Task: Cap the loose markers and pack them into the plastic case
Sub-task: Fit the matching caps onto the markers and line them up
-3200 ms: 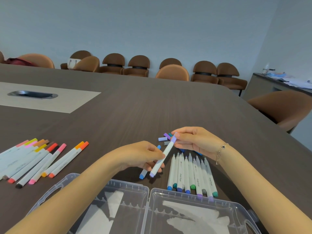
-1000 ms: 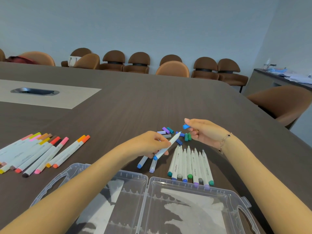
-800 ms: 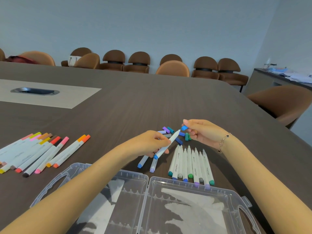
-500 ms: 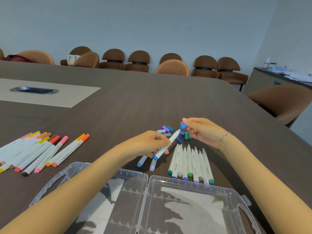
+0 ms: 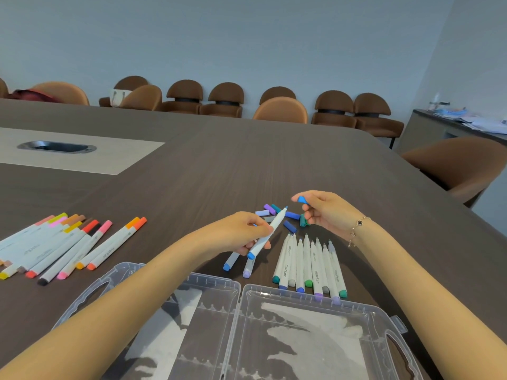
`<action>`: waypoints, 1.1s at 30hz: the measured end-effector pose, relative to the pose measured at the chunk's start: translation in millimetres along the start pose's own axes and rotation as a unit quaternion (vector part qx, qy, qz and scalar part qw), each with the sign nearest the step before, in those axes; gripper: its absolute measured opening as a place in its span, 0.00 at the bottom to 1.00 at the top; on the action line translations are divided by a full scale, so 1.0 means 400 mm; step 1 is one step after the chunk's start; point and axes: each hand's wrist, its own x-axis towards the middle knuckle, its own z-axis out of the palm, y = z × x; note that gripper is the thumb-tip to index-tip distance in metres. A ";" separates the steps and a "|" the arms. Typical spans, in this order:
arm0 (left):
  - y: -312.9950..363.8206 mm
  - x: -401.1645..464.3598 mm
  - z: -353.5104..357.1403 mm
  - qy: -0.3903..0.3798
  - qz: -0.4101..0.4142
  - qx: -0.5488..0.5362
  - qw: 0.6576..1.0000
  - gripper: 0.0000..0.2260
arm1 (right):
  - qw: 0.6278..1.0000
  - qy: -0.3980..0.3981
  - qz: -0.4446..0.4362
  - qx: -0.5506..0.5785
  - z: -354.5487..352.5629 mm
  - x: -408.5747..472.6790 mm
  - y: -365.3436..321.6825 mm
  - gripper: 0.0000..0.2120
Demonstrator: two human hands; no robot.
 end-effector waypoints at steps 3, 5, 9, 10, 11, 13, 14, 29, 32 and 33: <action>-0.004 0.001 0.002 -0.003 0.003 -0.009 1.000 0.08 | 0.999 0.011 -0.001 0.040 -0.007 0.002 -0.005 0.11; -0.006 0.002 0.005 -0.010 0.002 -0.014 1.000 0.06 | 0.996 0.002 0.009 0.086 -0.005 0.000 -0.008 0.08; -0.009 0.001 0.010 -0.033 0.000 -0.042 0.999 0.06 | 0.994 -0.045 0.022 0.097 0.013 -0.006 -0.009 0.09; -0.010 0.001 0.011 -0.030 0.000 -0.044 0.999 0.08 | 0.994 -0.050 0.025 0.093 0.018 -0.006 -0.009 0.08; -0.010 0.001 0.011 -0.023 0.000 -0.047 0.999 0.10 | 0.994 -0.051 0.028 0.092 0.021 -0.006 -0.009 0.07; -0.010 0.002 0.011 -0.005 -0.001 -0.057 0.998 0.12 | 0.994 -0.047 0.030 0.092 0.027 -0.005 -0.012 0.06; -0.010 0.003 0.011 0.003 -0.001 -0.059 0.998 0.12 | 0.995 -0.045 0.028 0.090 0.030 -0.005 -0.013 0.06; -0.005 0.017 0.025 0.037 0.006 -0.026 0.999 0.15 | 0.995 -0.064 -0.038 -0.060 0.073 -0.023 -0.015 0.15; 0.009 0.019 0.027 0.037 0.002 -0.046 0.998 0.14 | 0.994 -0.019 -0.068 -0.082 0.087 -0.023 -0.019 0.15; 0.012 0.022 0.029 0.036 -0.005 -0.051 0.998 0.13 | 0.993 -0.010 -0.076 -0.090 0.090 -0.022 -0.020 0.16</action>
